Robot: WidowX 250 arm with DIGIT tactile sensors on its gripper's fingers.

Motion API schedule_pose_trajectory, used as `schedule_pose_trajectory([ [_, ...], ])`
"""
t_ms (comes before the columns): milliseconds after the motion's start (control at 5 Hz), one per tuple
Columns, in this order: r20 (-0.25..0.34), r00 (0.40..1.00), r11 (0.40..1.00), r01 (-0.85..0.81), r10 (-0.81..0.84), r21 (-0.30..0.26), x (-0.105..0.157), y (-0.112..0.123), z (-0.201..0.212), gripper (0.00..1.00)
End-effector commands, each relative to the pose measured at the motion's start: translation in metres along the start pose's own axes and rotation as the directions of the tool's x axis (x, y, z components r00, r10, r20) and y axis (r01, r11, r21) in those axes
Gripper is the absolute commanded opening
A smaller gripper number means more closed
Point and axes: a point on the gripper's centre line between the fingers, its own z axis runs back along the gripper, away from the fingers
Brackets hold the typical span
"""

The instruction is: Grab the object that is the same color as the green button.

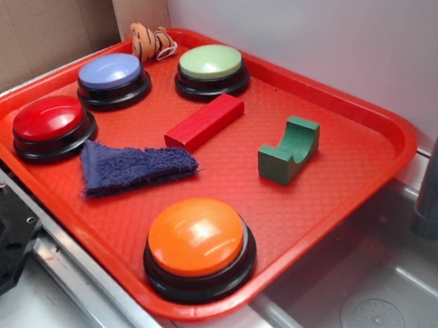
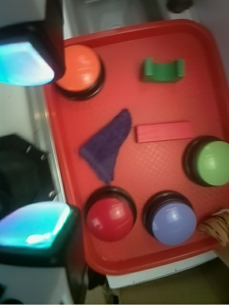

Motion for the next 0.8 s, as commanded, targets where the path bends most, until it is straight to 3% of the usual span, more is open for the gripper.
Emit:
schedule_pose_trajectory([
  [0,0.056,0.989,0.989,-0.135,0.138,-0.053,0.041,-0.055,-0.051,1.00],
  [200,0.029,0.985,0.982,-0.170,0.173,-0.083,0.062,-0.075,-0.084,1.00],
  [600,0.003,0.983,0.981,-0.183,0.184,-0.063,0.085,-0.102,-0.147,1.00],
])
